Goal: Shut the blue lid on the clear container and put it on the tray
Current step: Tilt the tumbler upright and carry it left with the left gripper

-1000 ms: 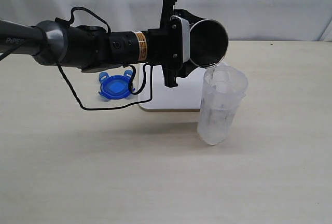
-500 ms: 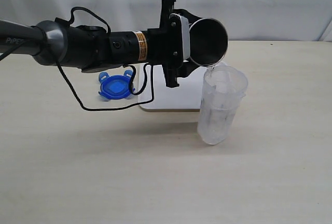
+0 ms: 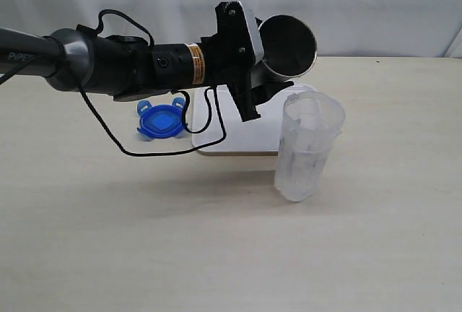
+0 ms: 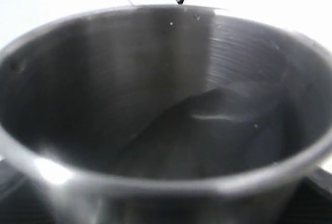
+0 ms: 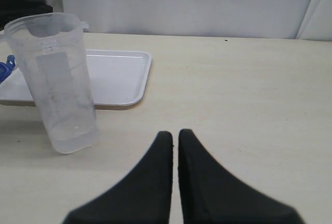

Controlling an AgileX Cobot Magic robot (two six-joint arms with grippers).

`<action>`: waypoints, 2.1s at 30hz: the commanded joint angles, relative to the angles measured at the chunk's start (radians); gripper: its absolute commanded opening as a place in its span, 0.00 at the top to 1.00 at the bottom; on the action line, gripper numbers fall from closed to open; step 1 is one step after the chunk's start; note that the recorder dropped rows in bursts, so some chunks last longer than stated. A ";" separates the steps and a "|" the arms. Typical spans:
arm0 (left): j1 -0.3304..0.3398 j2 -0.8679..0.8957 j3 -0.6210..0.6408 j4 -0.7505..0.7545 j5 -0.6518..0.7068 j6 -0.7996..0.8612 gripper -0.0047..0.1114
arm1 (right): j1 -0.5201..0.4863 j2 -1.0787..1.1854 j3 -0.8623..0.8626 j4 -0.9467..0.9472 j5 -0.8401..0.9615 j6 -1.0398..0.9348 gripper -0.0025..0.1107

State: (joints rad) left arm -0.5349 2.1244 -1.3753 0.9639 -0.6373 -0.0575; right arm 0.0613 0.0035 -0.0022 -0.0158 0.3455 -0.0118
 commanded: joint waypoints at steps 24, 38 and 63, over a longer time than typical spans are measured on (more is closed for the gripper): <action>0.352 -0.021 -0.016 -0.242 -0.041 -0.530 0.96 | -0.004 -0.004 0.002 0.001 0.000 0.002 0.94; 0.487 0.174 -0.085 -0.271 -0.081 -0.429 0.96 | -0.004 -0.004 0.002 0.001 0.000 0.002 0.94; 0.528 0.281 -0.085 -0.400 -0.162 -0.286 0.96 | -0.004 -0.004 0.002 0.001 0.000 0.002 0.94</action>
State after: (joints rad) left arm -0.0055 2.4175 -1.4437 0.5915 -0.7305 -0.3462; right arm 0.0613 0.0035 -0.0022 -0.0158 0.3455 -0.0118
